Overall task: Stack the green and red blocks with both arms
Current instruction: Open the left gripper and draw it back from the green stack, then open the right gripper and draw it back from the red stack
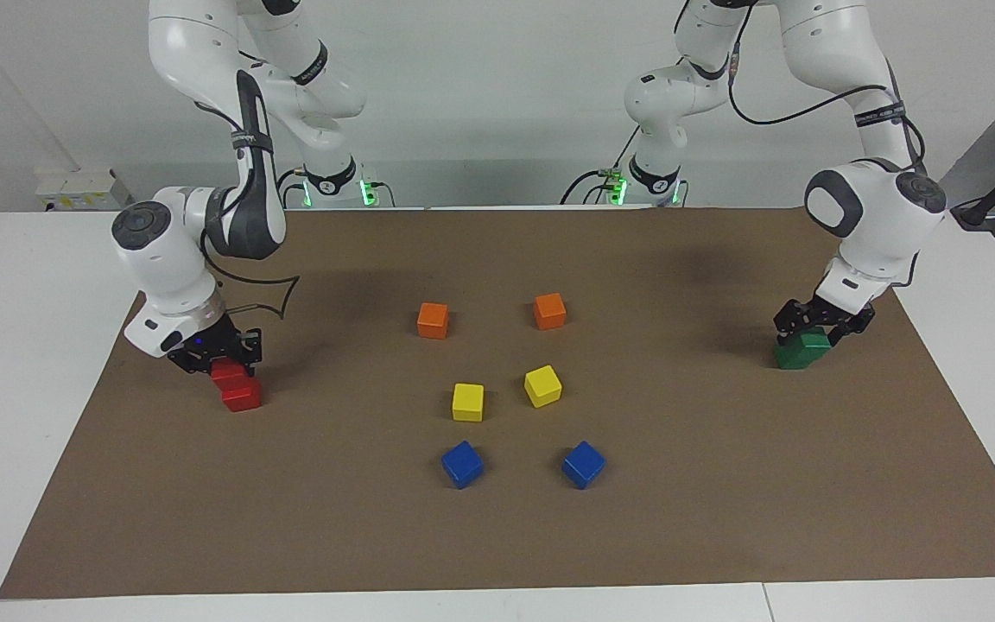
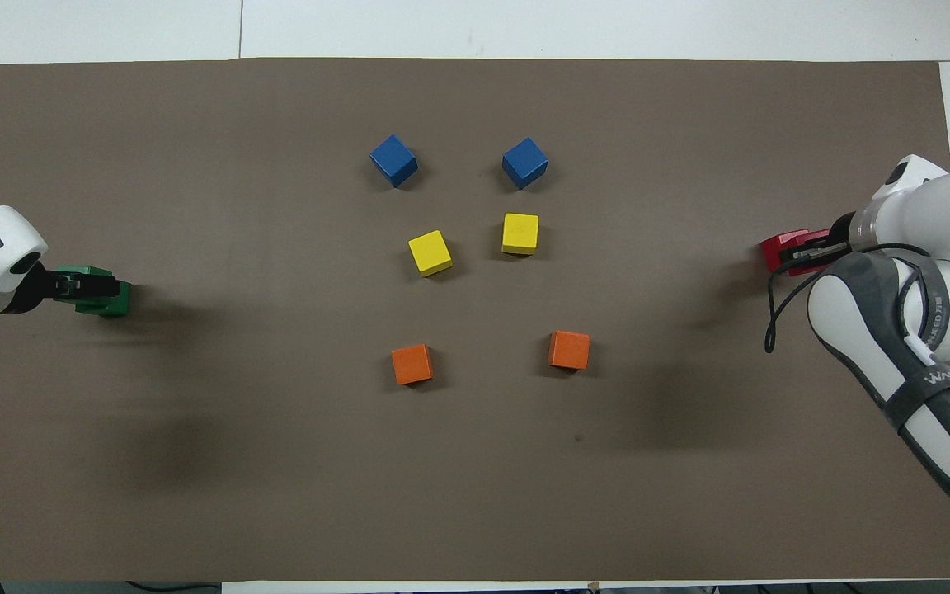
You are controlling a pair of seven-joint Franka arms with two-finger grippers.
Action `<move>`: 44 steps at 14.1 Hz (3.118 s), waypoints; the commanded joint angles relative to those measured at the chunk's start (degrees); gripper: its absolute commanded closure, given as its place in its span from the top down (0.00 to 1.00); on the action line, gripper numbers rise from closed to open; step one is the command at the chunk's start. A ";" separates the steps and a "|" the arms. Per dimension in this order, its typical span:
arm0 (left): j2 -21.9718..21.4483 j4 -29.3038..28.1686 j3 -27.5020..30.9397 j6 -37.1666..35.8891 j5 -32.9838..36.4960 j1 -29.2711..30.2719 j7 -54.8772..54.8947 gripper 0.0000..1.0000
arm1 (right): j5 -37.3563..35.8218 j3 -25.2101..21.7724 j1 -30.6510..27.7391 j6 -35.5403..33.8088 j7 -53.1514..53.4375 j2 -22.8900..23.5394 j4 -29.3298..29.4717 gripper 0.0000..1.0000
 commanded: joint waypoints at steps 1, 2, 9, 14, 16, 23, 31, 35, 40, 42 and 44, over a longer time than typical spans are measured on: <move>-0.32 7.08 -0.18 -9.76 -0.44 0.09 -0.09 1.00 | 0.60 0.47 -0.59 2.80 -0.77 -1.59 -2.02 0.00; -0.58 9.46 -0.18 -12.76 0.00 -0.17 -0.09 1.00 | 0.60 0.47 -0.59 2.90 -0.77 -1.59 -2.19 0.00; -7.95 15.64 -0.80 -23.32 1.59 -1.40 -0.26 1.00 | 0.52 0.55 -0.42 3.16 -0.69 -1.59 -2.19 0.00; -9.99 22.47 -1.32 -34.21 1.59 -5.09 -11.66 1.00 | 0.52 0.55 -0.24 3.34 -0.42 -1.42 -1.84 1.00; -10.25 24.94 -1.41 -38.17 1.59 -5.88 -13.18 1.00 | 0.52 0.47 -0.24 3.34 -0.42 -1.33 -1.67 1.00; -10.16 28.99 -1.76 -45.57 1.76 -6.24 -16.70 1.00 | 0.52 0.47 -0.33 2.38 -0.42 -1.16 -0.09 1.00; -9.02 32.69 -1.41 -49.70 3.69 -8.43 -16.70 1.00 | 0.69 2.65 1.16 -18.08 7.92 -13.35 7.83 1.00; -8.93 32.77 -1.59 -50.05 5.72 -8.79 -16.61 1.00 | 4.71 3.81 1.16 -30.04 12.85 -20.91 8.70 1.00; -8.93 32.77 -1.67 -49.70 4.75 -8.79 -16.61 1.00 | 5.27 3.81 0.99 -36.91 14.70 -20.50 13.97 1.00; -9.02 32.77 -1.67 -49.62 4.75 -8.79 -16.61 1.00 | 4.91 3.81 0.99 -39.97 14.70 -17.09 18.96 1.00; -9.02 32.77 -1.67 -49.53 4.75 -8.70 -16.70 1.00 | 4.74 3.81 1.08 -42.36 14.78 -14.78 22.50 1.00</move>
